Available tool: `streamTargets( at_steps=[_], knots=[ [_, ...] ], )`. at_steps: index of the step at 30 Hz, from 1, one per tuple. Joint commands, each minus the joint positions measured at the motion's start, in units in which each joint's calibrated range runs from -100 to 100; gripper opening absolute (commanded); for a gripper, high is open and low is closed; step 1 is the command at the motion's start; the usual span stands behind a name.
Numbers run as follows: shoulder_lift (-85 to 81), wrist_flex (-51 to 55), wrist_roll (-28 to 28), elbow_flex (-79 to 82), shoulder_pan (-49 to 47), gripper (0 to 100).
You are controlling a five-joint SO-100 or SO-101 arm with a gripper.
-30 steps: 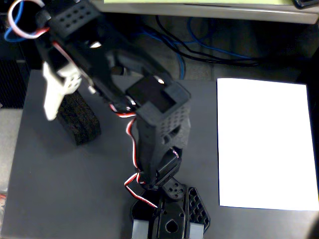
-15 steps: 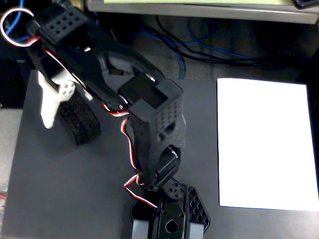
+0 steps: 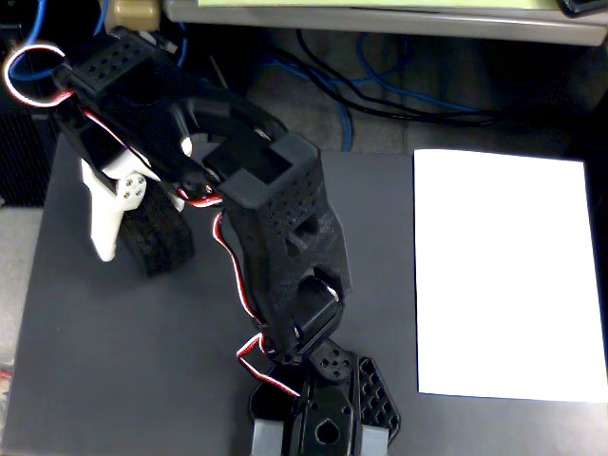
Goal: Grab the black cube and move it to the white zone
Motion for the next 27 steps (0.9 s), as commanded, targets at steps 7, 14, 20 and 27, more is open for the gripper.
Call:
streamTargets(
  at_steps=[7,14,20,27],
  knots=[
    [-0.9,-0.3,-2.1,-1.1,0.5,3],
    [-1.7,0.1,-3.3,-1.6,0.5,1],
    [-1.7,7.2,-7.0,-12.8,-0.1,1],
    [-1.7,16.8,-11.8,-31.9,0.0,1]
  ],
)
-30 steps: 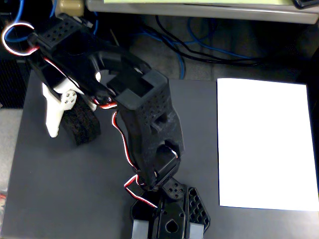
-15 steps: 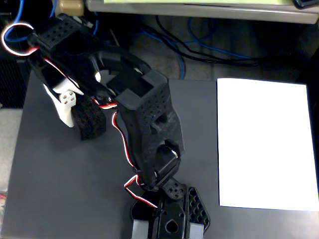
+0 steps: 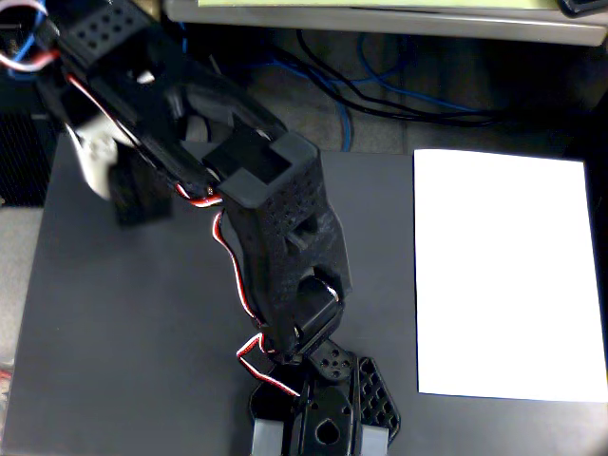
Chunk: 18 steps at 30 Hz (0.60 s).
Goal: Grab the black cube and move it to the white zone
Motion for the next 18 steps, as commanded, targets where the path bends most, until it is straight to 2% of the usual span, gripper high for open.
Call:
streamTargets(
  at_steps=[1,9,18],
  knots=[
    [-1.8,9.4,-4.2,-17.7,0.2,1],
    [-5.8,9.4,-12.0,-22.2,0.5,1],
    [-33.7,9.2,-14.1,-3.5,11.8,1]
  ],
)
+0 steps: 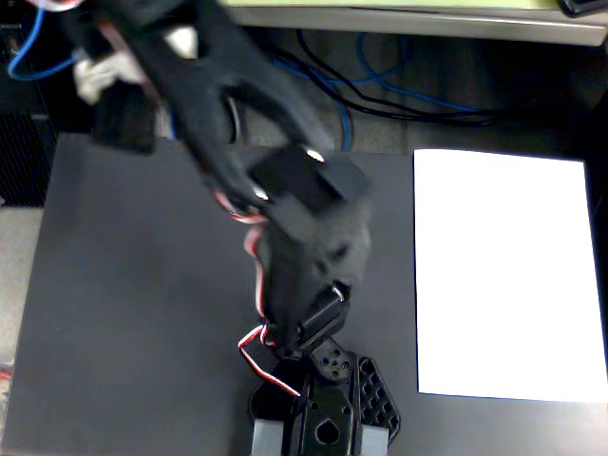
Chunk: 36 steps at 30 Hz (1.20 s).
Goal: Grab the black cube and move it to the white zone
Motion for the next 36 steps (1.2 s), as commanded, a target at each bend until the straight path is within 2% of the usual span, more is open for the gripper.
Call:
streamTargets(
  at_steps=[1,6,12,24,29,33,36],
  knots=[
    [-23.2,1.1,-1.4,8.6,8.0,1],
    [-34.2,1.1,-2.7,16.3,13.4,1],
    [-37.8,1.1,-3.6,21.2,22.7,1],
    [-38.4,1.1,-3.6,22.2,48.9,1],
    [-38.7,0.8,-3.1,36.6,60.8,1],
    [-38.7,0.1,0.8,37.1,72.1,1],
    [-38.4,-4.5,1.2,37.4,78.4,1]
  ],
)
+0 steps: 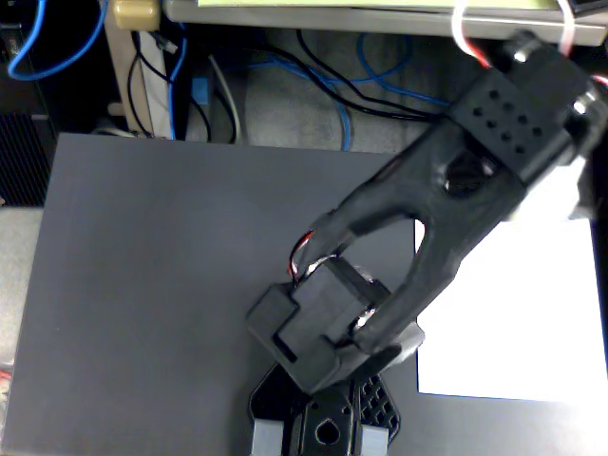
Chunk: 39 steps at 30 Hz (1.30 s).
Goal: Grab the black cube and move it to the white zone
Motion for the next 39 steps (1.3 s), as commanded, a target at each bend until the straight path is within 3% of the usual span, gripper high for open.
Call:
streamTargets(
  at_steps=[1,3,7,14,18,23,27,34,37,39],
  knots=[
    [-0.6,-3.3,1.5,-0.4,7.4,1],
    [-0.5,-5.2,2.1,0.5,8.6,1],
    [-0.5,-22.6,2.2,16.4,8.8,1],
    [-0.4,-24.0,1.7,17.4,8.4,1],
    [-0.3,-33.9,2.0,26.6,8.1,1],
    [-0.4,-33.8,1.7,27.0,5.9,2],
    [-0.4,-33.8,1.8,27.4,5.3,16],
    [-0.4,-33.9,2.3,31.4,2.5,18],
    [-0.4,-34.3,3.3,31.3,3.2,29],
    [-0.7,-34.3,3.4,31.0,3.3,30]
  ],
)
